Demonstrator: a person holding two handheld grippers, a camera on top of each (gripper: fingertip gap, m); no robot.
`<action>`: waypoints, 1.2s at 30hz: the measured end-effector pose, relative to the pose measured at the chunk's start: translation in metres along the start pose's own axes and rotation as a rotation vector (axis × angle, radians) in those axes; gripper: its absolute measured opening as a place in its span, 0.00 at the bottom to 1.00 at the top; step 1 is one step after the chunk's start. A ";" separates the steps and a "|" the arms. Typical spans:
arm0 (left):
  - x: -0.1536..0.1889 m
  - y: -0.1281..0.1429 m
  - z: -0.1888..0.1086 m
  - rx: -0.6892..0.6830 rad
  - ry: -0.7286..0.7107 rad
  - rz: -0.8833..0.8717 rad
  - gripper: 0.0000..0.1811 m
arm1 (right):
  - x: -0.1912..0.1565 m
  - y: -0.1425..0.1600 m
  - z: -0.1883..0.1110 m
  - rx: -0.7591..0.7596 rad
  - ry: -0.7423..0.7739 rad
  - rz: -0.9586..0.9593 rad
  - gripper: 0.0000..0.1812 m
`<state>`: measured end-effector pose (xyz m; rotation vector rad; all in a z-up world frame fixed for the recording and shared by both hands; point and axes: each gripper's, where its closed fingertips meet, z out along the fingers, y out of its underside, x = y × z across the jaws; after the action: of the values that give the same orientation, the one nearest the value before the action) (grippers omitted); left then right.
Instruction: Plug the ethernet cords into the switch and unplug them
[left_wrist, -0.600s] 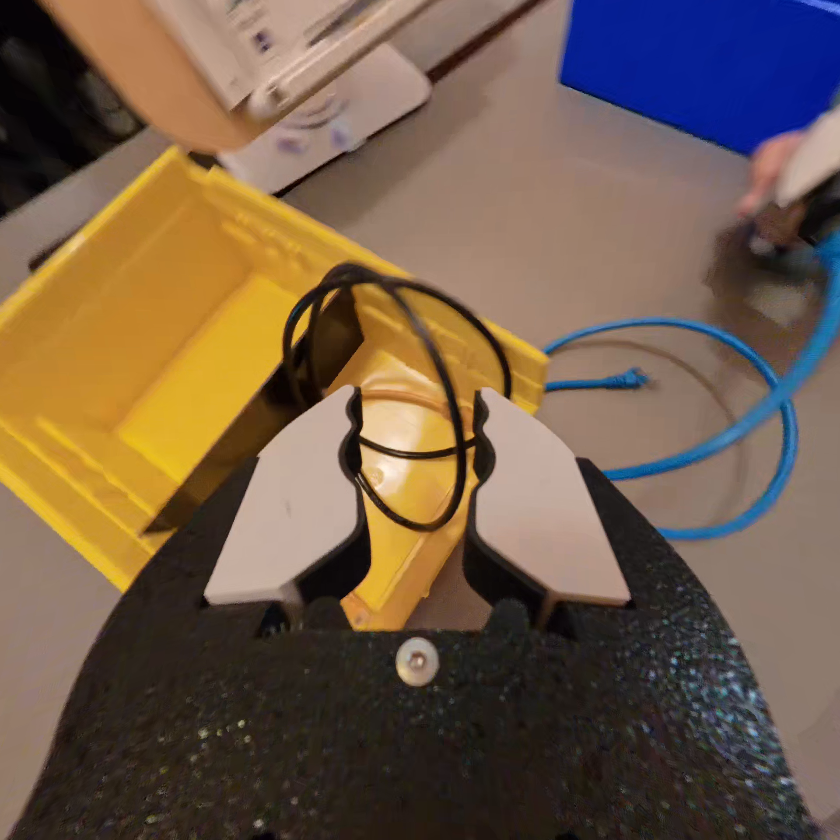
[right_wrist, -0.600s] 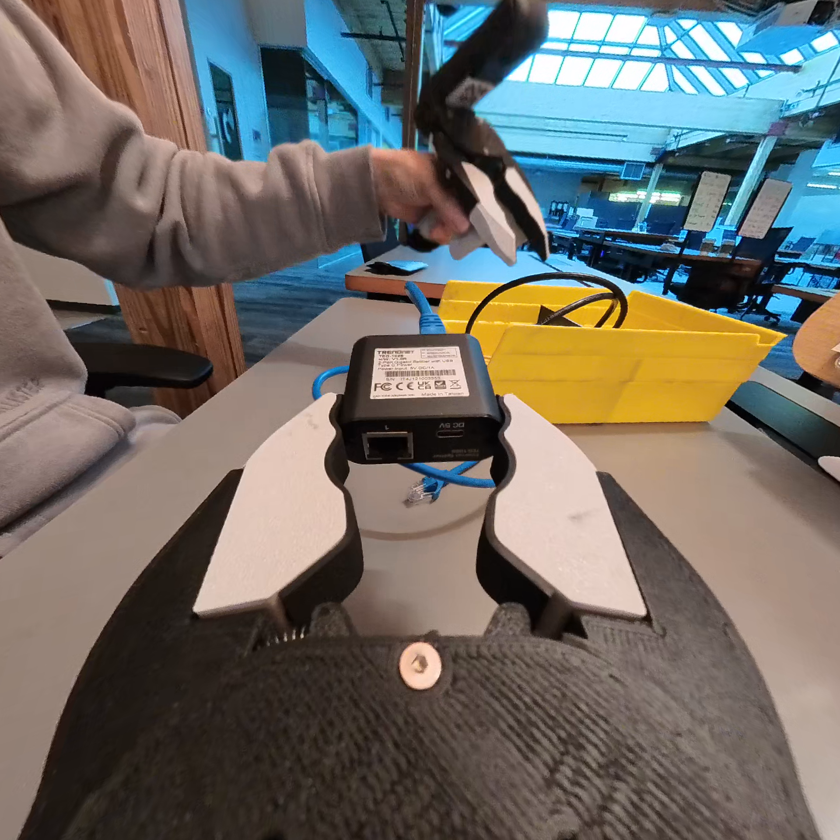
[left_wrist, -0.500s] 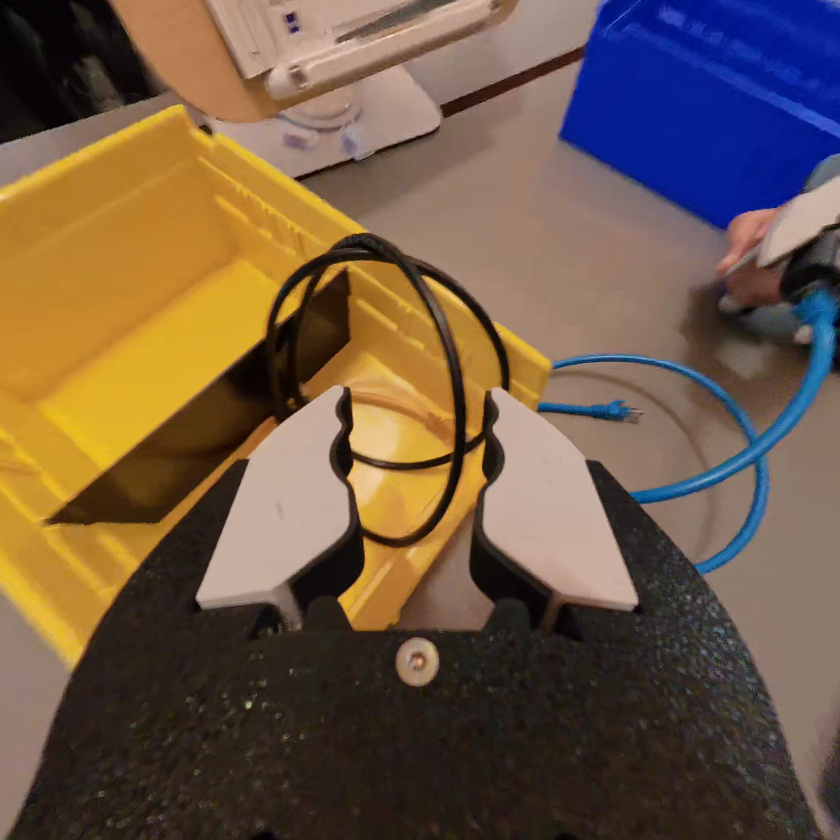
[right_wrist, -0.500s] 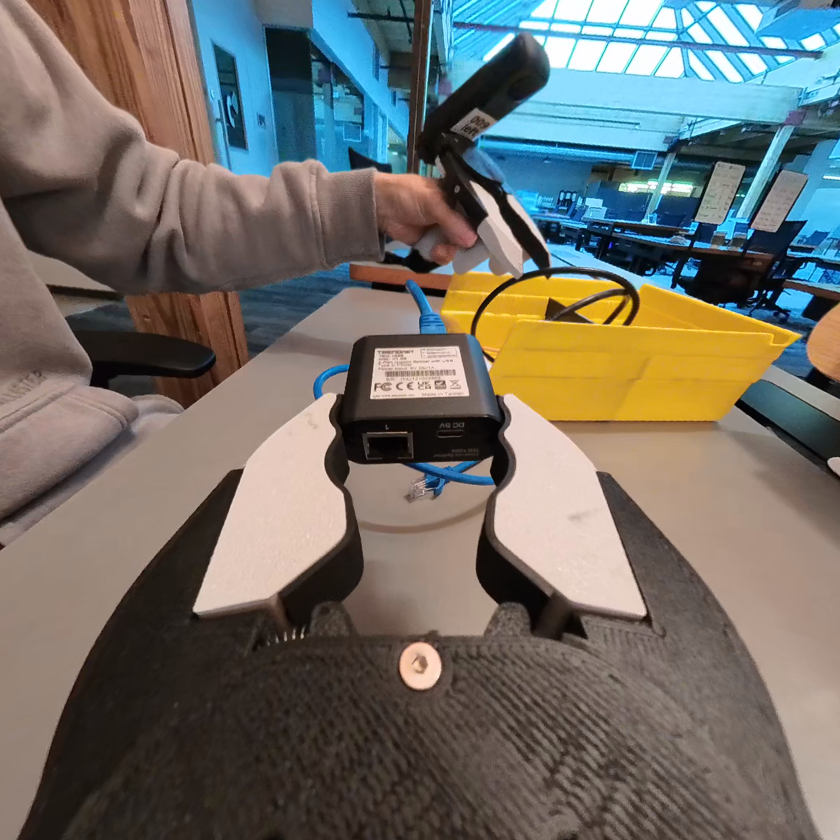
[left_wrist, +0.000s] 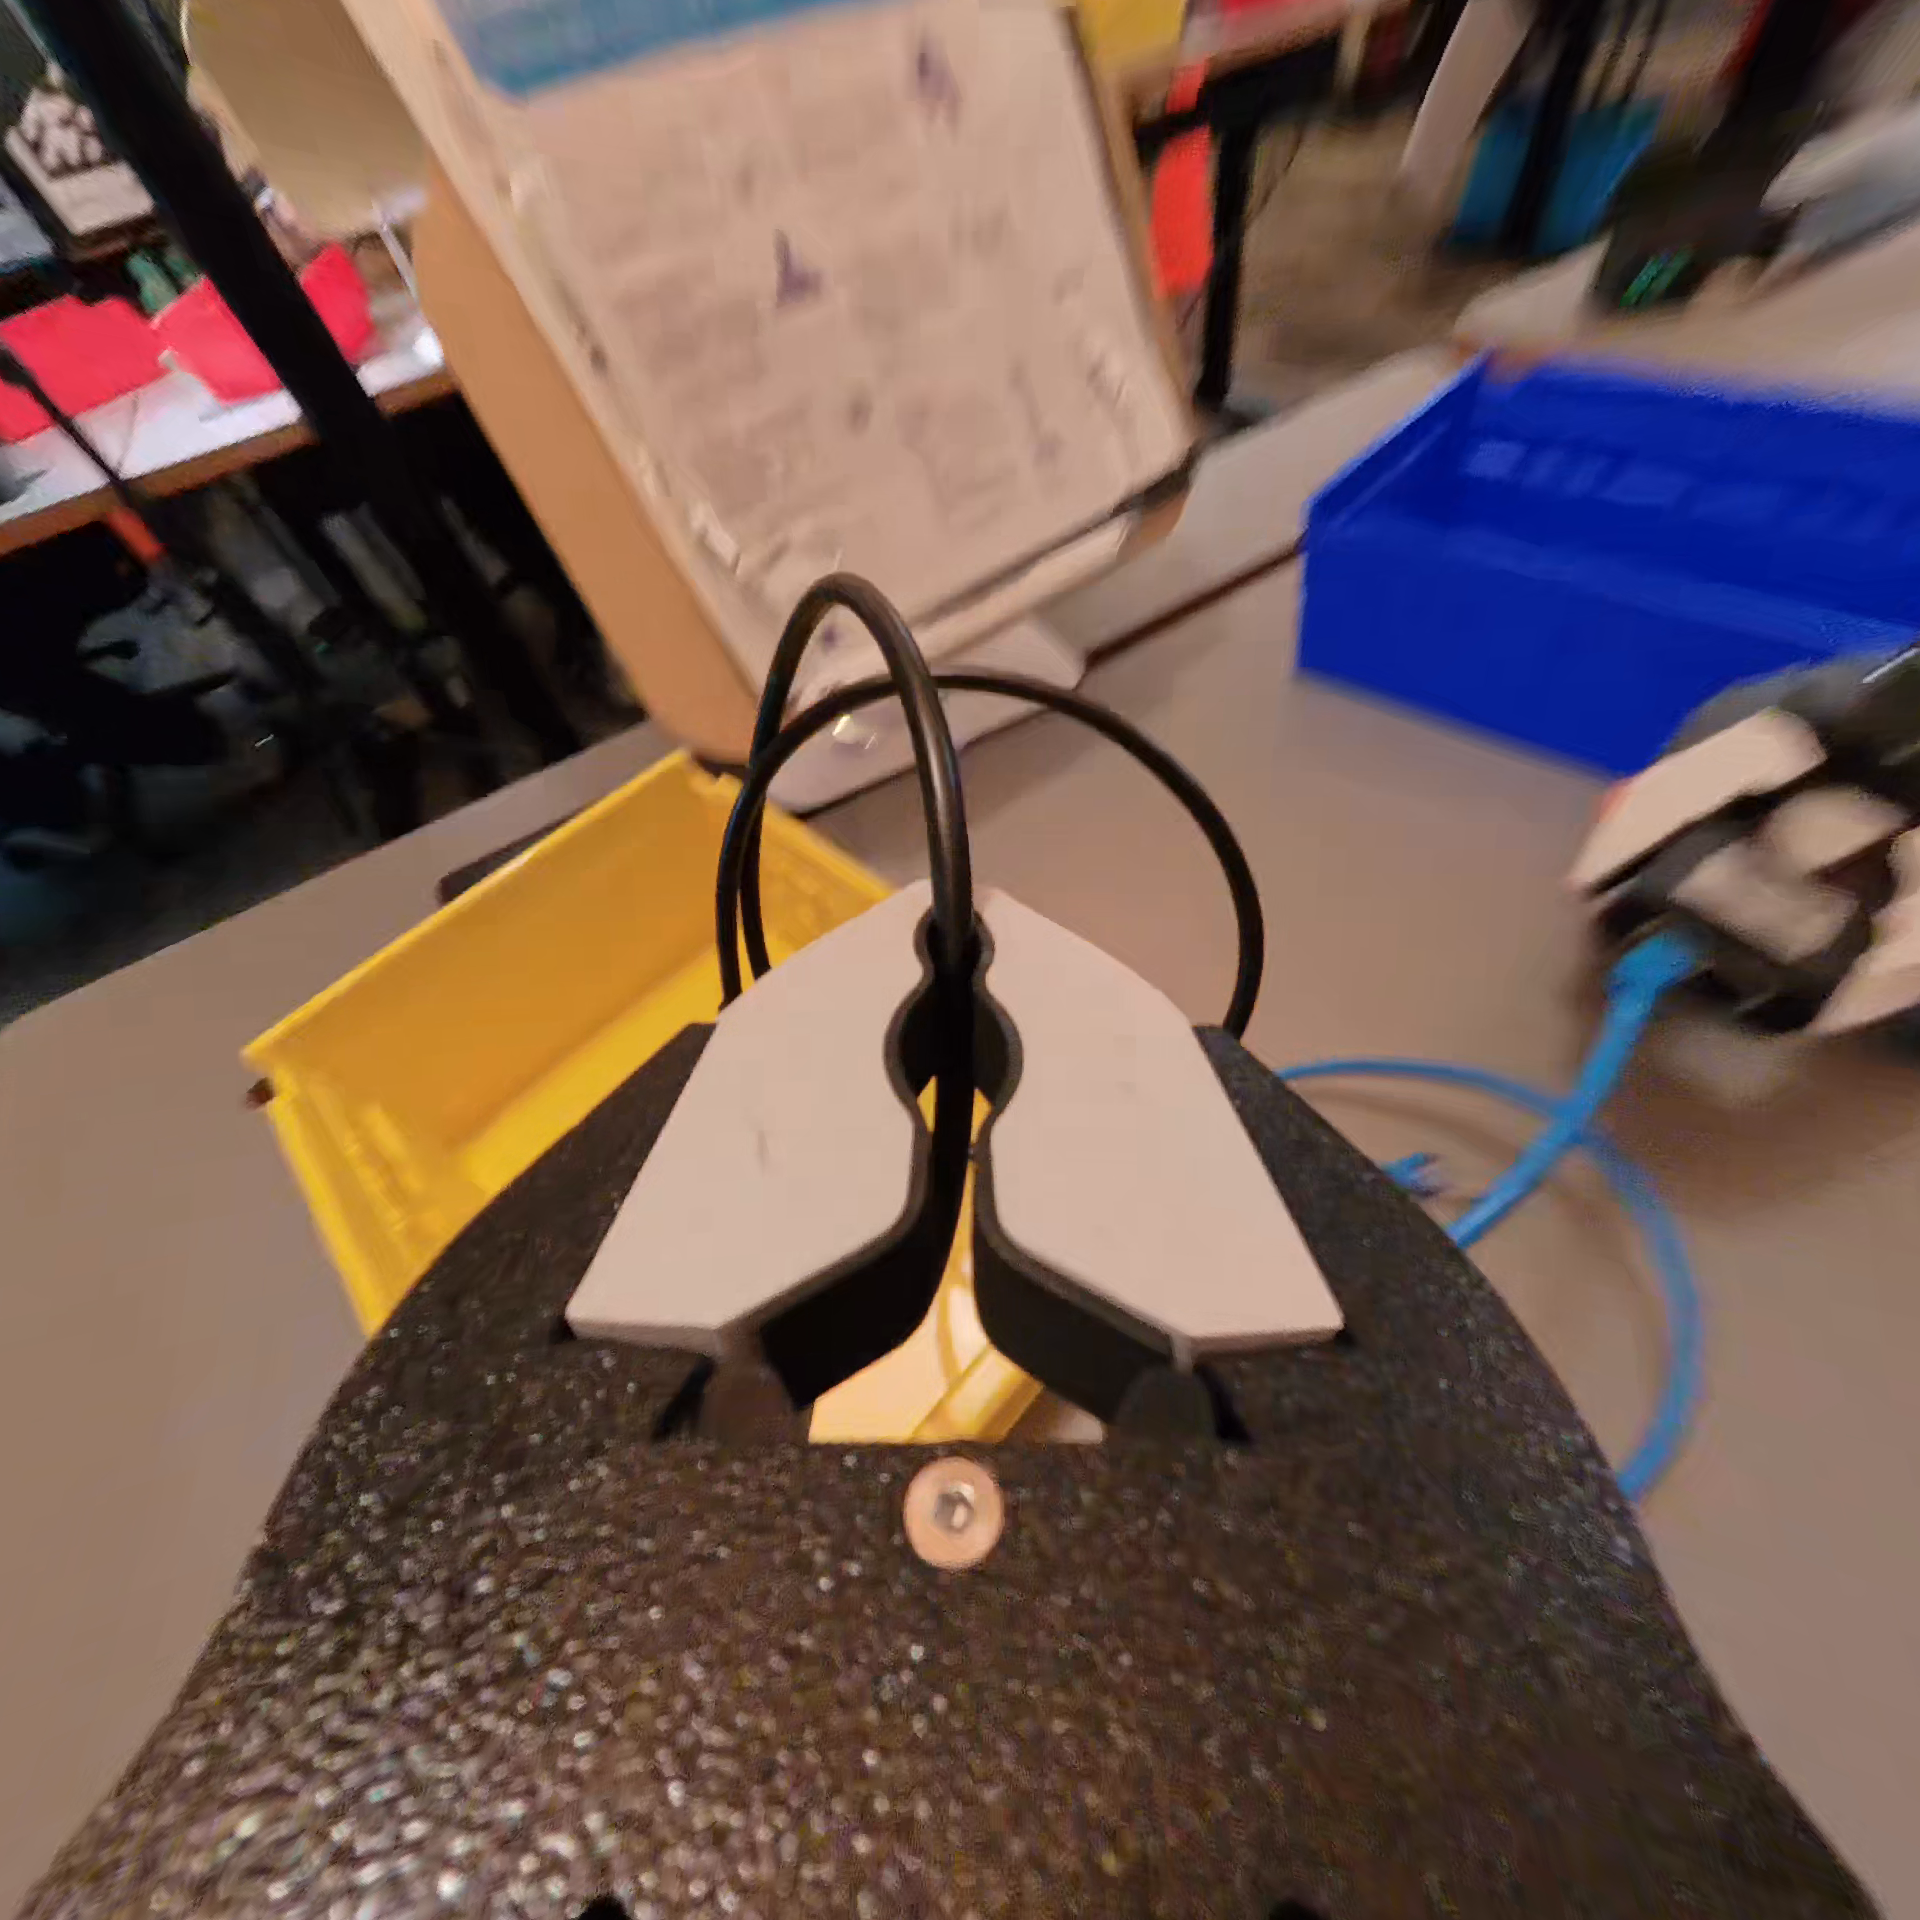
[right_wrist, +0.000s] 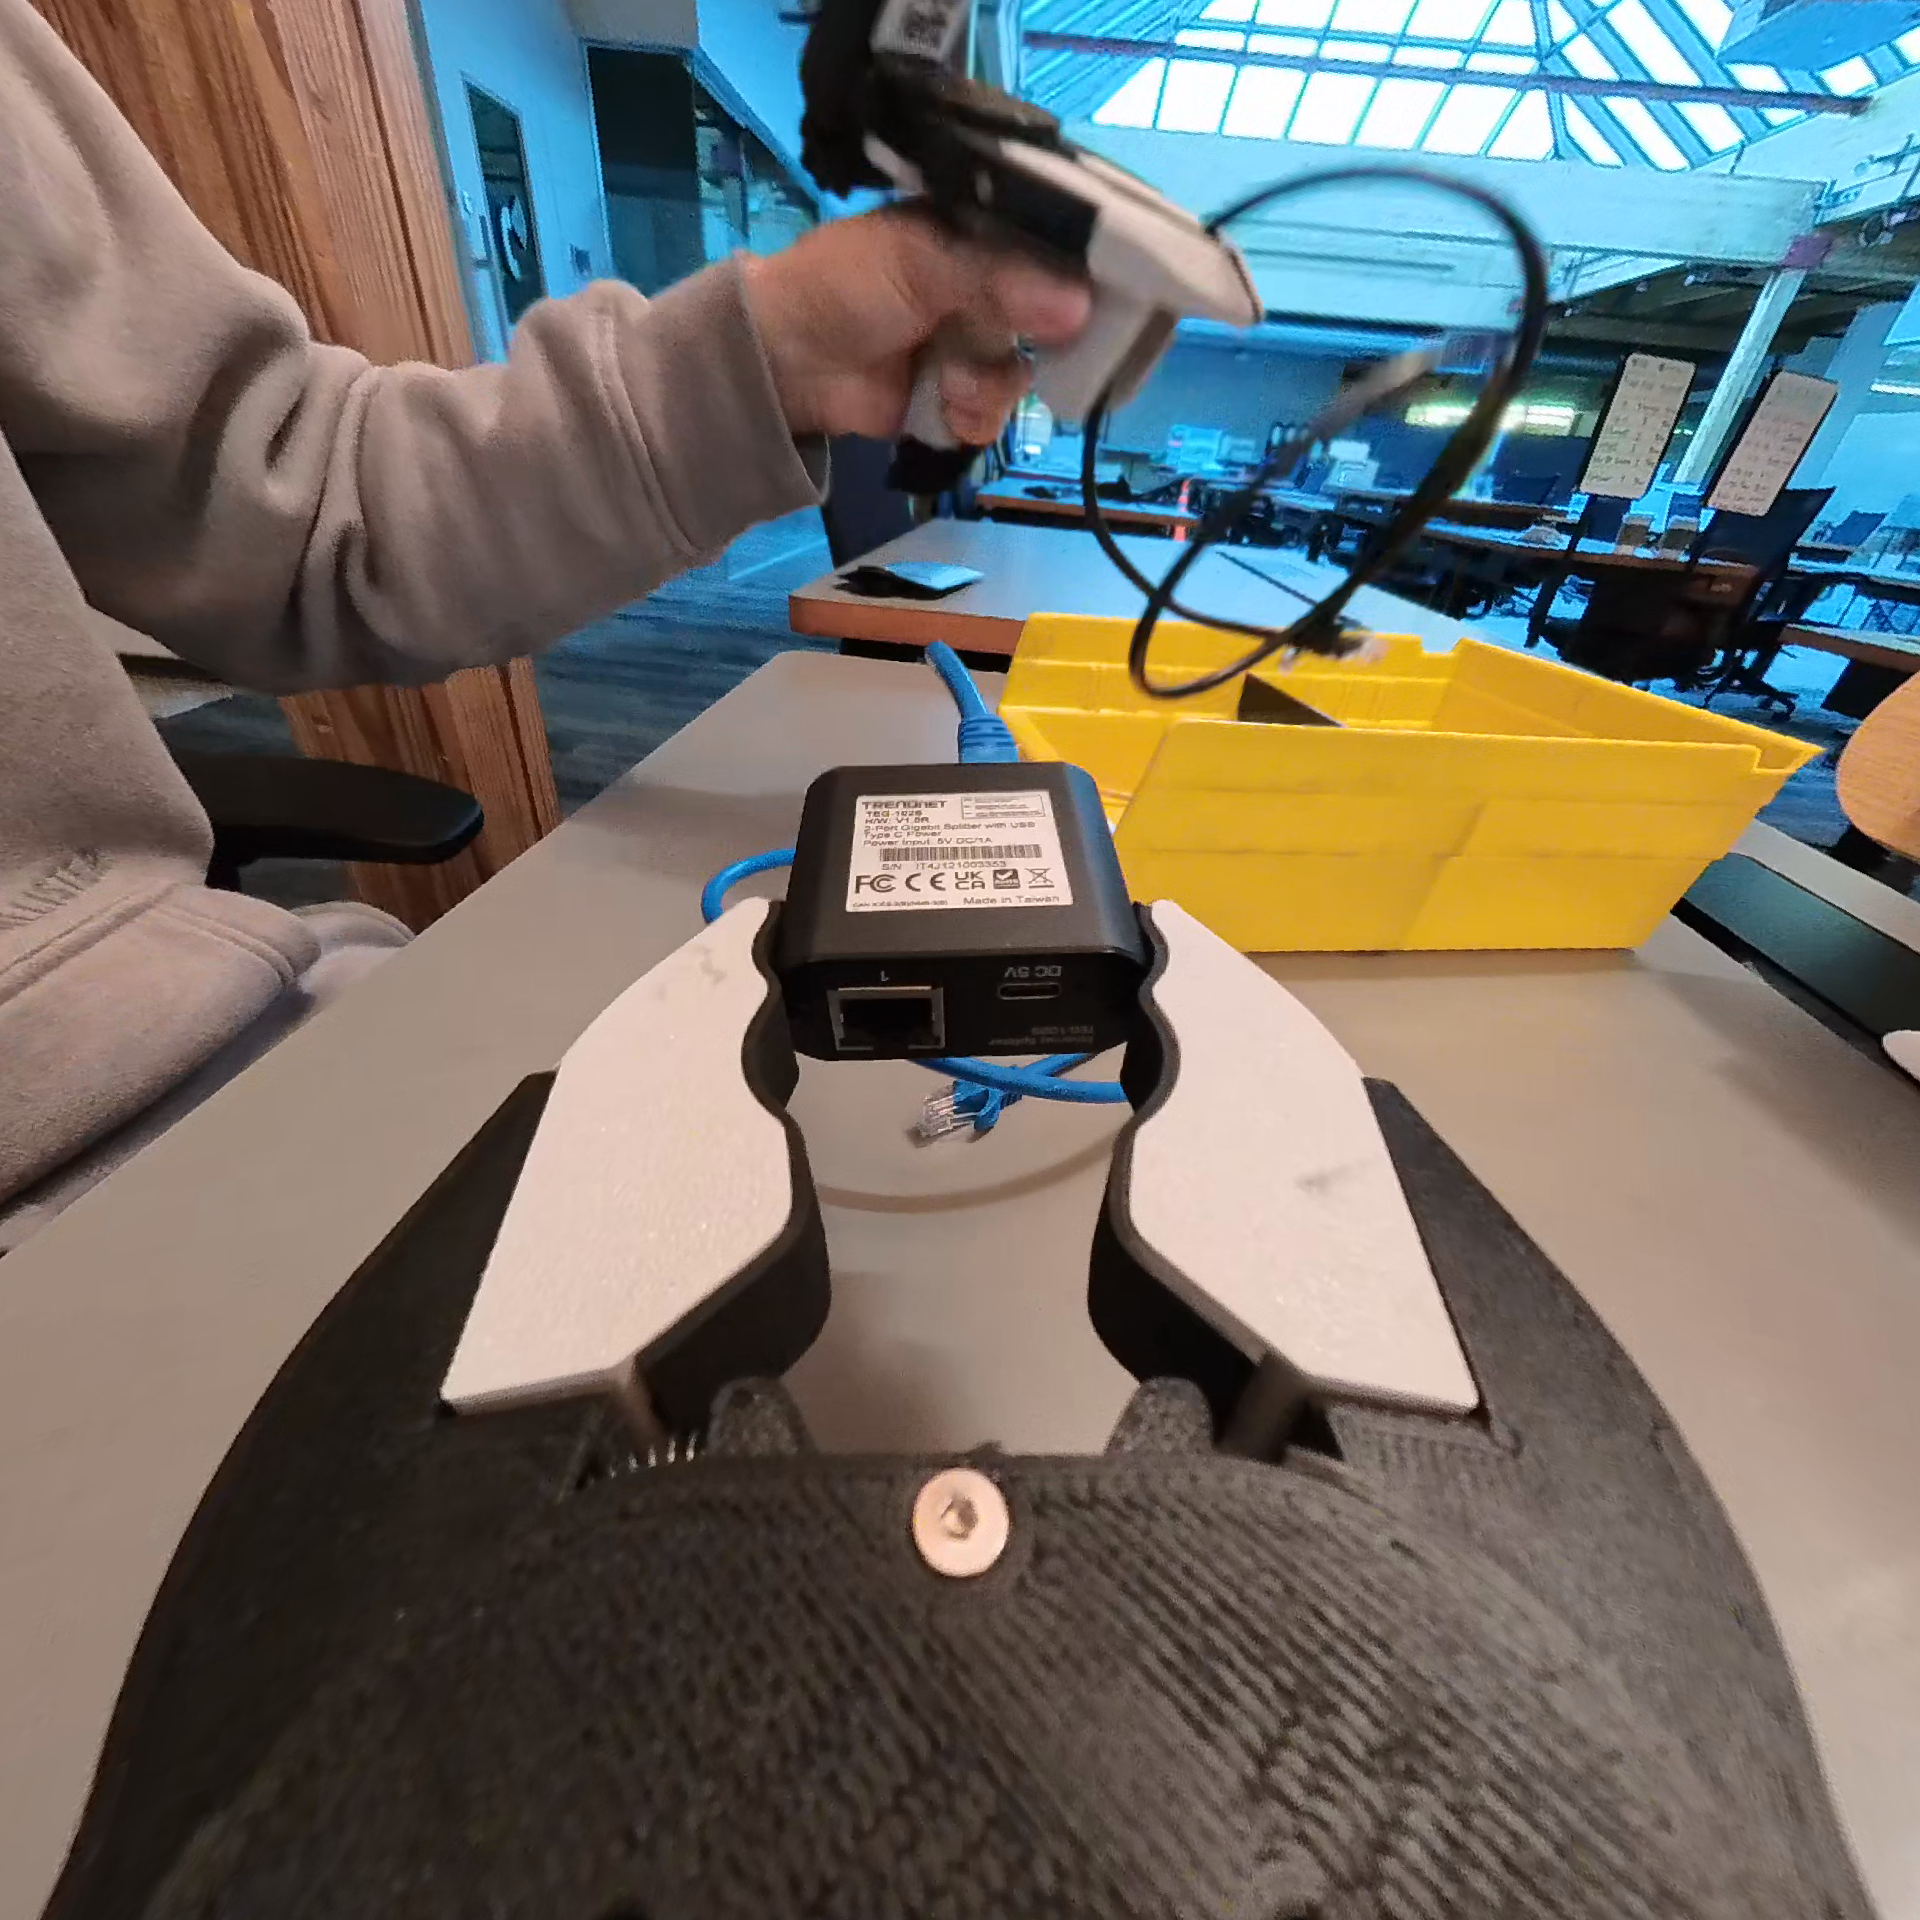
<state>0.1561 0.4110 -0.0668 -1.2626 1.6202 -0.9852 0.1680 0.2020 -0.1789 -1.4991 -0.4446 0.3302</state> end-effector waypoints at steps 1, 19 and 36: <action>0.008 -0.015 -0.009 0.058 0.037 -0.048 0.00 | 0.001 -0.001 -0.001 0.009 0.003 0.003 0.34; 0.037 0.159 -0.105 0.185 0.386 -1.058 0.00 | 0.015 -0.006 -0.011 0.047 0.128 -0.004 0.34; 0.066 0.250 -0.080 -0.489 0.079 -0.481 0.05 | 0.013 -0.005 -0.010 0.041 0.126 -0.014 0.34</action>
<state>-0.0092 0.3993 -0.2814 -2.0365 1.7168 -0.9532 0.1840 0.1990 -0.1729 -1.4669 -0.3463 0.2309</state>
